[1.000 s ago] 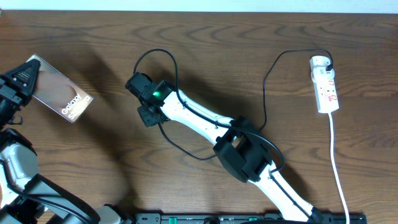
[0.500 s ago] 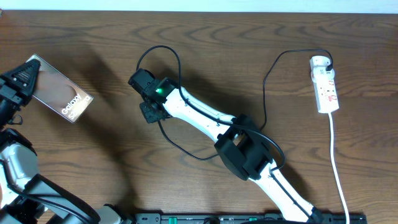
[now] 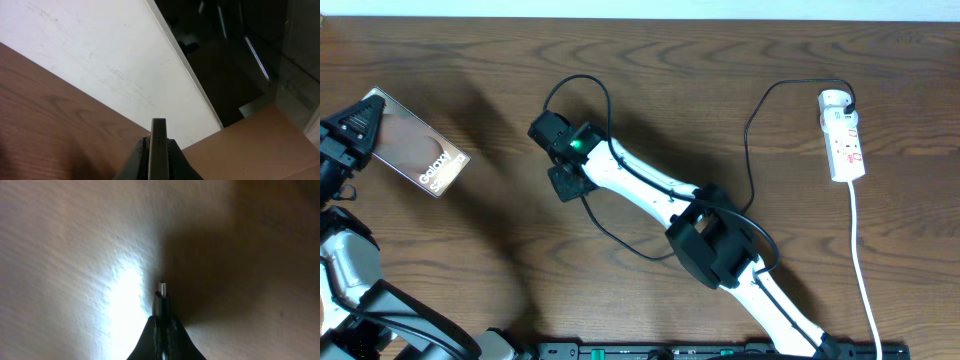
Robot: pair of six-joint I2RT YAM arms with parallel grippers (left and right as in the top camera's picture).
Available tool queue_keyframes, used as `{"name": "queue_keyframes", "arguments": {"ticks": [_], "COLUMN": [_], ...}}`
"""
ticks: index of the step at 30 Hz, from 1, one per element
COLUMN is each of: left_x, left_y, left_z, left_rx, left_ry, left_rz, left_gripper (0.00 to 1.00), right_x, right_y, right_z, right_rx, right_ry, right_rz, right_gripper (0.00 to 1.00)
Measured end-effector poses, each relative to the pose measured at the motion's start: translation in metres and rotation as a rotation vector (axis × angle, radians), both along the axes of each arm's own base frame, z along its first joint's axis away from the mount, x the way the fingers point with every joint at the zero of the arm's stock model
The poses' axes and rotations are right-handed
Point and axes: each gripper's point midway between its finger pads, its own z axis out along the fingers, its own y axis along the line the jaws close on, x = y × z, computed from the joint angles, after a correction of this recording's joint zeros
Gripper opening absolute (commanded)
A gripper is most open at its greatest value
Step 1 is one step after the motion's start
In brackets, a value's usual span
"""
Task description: Plug charger to phone and switch on socket
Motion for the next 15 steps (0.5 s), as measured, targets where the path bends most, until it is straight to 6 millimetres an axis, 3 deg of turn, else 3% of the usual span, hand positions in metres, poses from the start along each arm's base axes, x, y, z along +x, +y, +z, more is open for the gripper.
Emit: {"name": "queue_keyframes", "arguments": {"ticks": [5, 8, 10, 15], "left_x": [0.0, 0.0, -0.001, -0.002], "left_y": [0.0, 0.0, -0.001, -0.003], "left_z": [0.0, 0.0, 0.0, -0.001], "left_rx": [0.001, 0.001, 0.001, 0.004], "left_ry": [0.001, 0.001, 0.002, 0.005], "left_rz": [-0.003, -0.003, -0.007, -0.022], "left_gripper": [0.07, 0.07, 0.07, 0.07], "right_x": [-0.006, -0.006, -0.011, -0.063], "right_y": [-0.016, -0.025, -0.036, -0.075], "right_z": [0.013, 0.032, 0.054, 0.116], "right_rx": [0.002, 0.083, 0.195, 0.465], "right_ry": [0.106, 0.192, 0.271, 0.484], "right_rz": [0.041, 0.132, 0.243, 0.588], "right_gripper": [0.01, 0.01, 0.01, 0.01]}}
